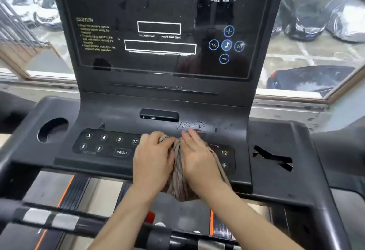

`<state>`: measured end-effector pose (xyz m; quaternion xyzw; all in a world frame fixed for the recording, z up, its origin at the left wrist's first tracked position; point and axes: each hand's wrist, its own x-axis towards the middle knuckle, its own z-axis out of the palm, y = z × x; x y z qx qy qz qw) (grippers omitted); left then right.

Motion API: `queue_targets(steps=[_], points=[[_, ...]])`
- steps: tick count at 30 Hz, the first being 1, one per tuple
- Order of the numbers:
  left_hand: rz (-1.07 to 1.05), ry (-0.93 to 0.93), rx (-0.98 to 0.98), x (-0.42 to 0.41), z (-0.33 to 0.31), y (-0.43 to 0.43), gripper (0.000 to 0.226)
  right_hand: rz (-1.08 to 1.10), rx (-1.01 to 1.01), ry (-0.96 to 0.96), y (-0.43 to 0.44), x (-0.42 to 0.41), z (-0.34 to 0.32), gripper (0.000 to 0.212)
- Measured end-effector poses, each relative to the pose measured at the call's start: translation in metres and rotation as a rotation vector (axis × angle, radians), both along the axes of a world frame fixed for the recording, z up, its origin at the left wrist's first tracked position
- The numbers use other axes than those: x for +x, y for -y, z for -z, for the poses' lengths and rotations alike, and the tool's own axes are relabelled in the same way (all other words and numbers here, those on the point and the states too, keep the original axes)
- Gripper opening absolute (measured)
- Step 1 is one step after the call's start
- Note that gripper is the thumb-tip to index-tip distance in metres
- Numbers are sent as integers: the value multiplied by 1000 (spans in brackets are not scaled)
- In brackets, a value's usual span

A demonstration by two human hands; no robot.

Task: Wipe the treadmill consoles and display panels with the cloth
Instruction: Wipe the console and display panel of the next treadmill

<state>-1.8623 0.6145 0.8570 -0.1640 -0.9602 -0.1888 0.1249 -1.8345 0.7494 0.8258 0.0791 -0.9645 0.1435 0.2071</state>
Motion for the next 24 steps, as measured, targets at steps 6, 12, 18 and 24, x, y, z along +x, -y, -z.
queue_targets(steps=[6,12,18,24], points=[[-4,-53,-44,-22,-10,-9,18,98,-53,55,-43,-6,-13,18],[207,101,57,-13,-7,-79,9,405,-229,4,-85,-8,-23,14],[95,121,30,-23,1,-21,34,56,-133,45,-37,-8,-13,25],[71,82,-145,-25,-7,-49,22,305,-122,64,-90,-7,-20,12]])
